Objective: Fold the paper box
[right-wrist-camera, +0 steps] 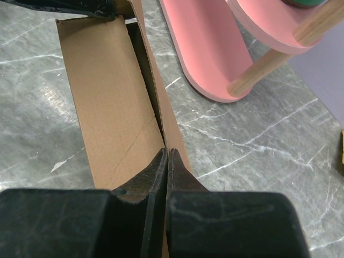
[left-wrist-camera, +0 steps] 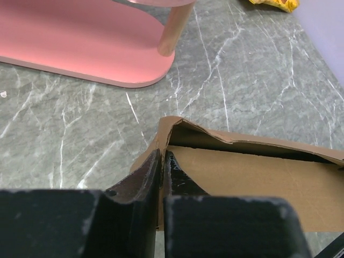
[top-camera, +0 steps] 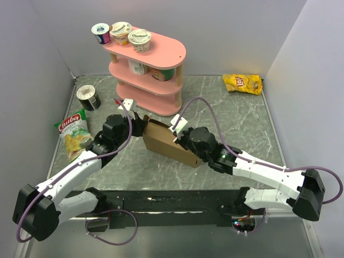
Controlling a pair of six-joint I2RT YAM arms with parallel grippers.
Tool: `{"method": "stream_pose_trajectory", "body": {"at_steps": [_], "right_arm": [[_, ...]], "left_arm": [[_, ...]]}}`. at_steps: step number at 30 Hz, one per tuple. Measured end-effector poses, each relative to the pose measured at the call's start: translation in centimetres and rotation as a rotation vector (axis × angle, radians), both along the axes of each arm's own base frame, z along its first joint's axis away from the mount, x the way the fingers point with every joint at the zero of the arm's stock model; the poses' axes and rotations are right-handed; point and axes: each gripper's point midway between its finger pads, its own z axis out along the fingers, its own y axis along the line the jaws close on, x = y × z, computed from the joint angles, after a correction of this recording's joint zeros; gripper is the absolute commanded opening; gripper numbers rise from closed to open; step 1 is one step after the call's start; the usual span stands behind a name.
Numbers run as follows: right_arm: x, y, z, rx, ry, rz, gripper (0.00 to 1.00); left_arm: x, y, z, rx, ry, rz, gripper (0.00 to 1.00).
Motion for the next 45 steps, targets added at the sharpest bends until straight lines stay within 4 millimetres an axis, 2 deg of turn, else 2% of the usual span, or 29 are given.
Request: {"method": "stream_pose_trajectory", "body": {"at_steps": [3,13,43,45], "right_arm": [[0.01,0.01,-0.04,-0.001,0.001,0.000,0.00],[0.01,0.01,-0.03,0.003,0.003,-0.003,0.00],[0.11,-0.01,0.06,0.015,0.006,-0.009,0.00],[0.26,-0.08,0.13,0.019,0.005,-0.011,0.04]], "left_arm": [[0.04,-0.07,0.00,-0.004,0.000,-0.007,0.01],[0.02,-0.03,-0.09,-0.013,-0.001,-0.004,0.01],[-0.27,0.31,-0.74,-0.234,0.015,0.079,0.01],[-0.30,0.38,-0.68,-0.251,0.020,0.089,0.01]]}}
